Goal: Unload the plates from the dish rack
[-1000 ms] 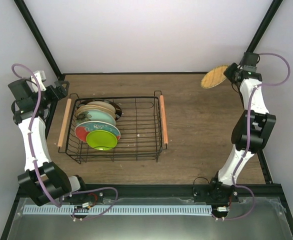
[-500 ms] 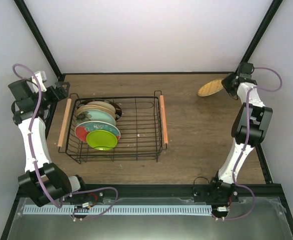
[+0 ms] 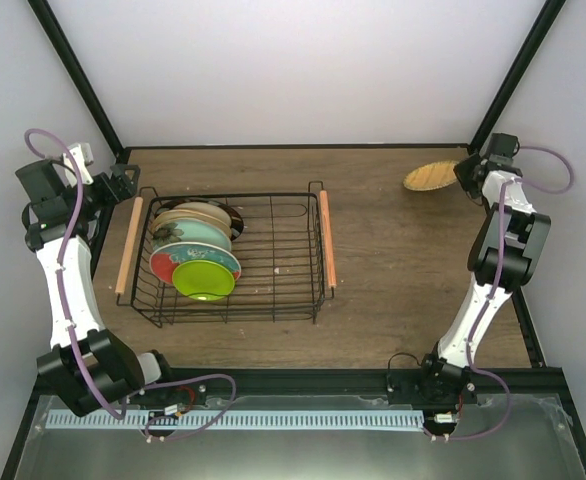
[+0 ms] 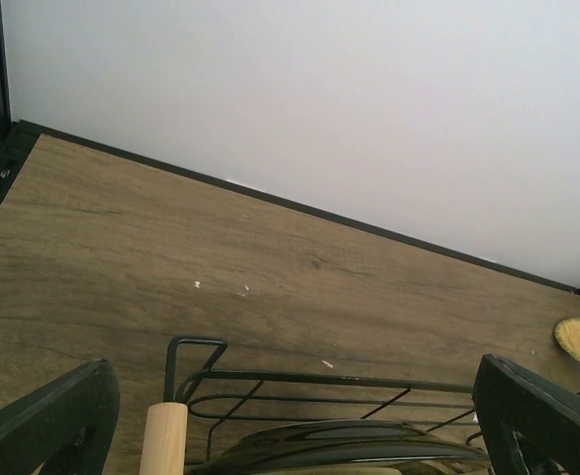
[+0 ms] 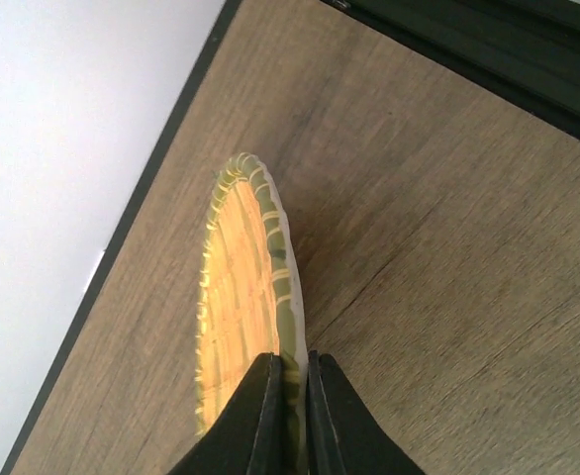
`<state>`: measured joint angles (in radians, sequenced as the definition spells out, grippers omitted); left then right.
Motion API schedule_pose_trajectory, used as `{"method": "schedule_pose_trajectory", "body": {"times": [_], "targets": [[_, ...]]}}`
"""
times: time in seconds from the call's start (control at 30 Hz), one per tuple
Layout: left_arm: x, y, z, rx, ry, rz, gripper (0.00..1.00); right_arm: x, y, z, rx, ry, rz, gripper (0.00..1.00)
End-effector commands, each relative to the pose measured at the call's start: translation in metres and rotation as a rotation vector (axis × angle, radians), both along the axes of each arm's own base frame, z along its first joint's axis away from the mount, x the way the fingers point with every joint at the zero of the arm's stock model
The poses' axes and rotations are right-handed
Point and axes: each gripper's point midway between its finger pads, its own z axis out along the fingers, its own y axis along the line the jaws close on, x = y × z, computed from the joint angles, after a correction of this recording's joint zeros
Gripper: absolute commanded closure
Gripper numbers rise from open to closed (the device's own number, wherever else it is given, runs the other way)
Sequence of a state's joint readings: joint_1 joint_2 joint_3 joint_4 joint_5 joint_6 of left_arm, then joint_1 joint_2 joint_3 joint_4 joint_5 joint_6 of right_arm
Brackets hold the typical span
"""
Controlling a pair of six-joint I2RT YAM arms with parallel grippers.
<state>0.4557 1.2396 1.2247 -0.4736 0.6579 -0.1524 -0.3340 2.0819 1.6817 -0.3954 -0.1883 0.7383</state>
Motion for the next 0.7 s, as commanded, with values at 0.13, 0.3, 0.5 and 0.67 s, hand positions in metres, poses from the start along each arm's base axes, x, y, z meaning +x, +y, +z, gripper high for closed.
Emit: {"method": "schedule_pose_trajectory", "body": {"times": [0.13, 0.3, 0.5, 0.67], "targets": [[-0.008, -0.006, 0.008, 0.009, -0.021, -0.016, 0.00, -0.003, -0.001, -0.032, 0.053, 0.053, 0.027, 0.75], [-0.008, -0.007, 0.006, 0.001, -0.020, -0.017, 0.00, -0.006, 0.003, -0.044, 0.059, 0.093, 0.058, 0.57], [-0.007, -0.007, 0.005, -0.018, -0.024, -0.013, 0.00, -0.010, 0.005, -0.048, 0.040, 0.111, 0.102, 0.48], [-0.009, -0.008, 0.003, -0.017, -0.024, -0.010, 0.00, -0.009, 0.011, -0.031, 0.029, 0.080, 0.150, 0.45]]}}
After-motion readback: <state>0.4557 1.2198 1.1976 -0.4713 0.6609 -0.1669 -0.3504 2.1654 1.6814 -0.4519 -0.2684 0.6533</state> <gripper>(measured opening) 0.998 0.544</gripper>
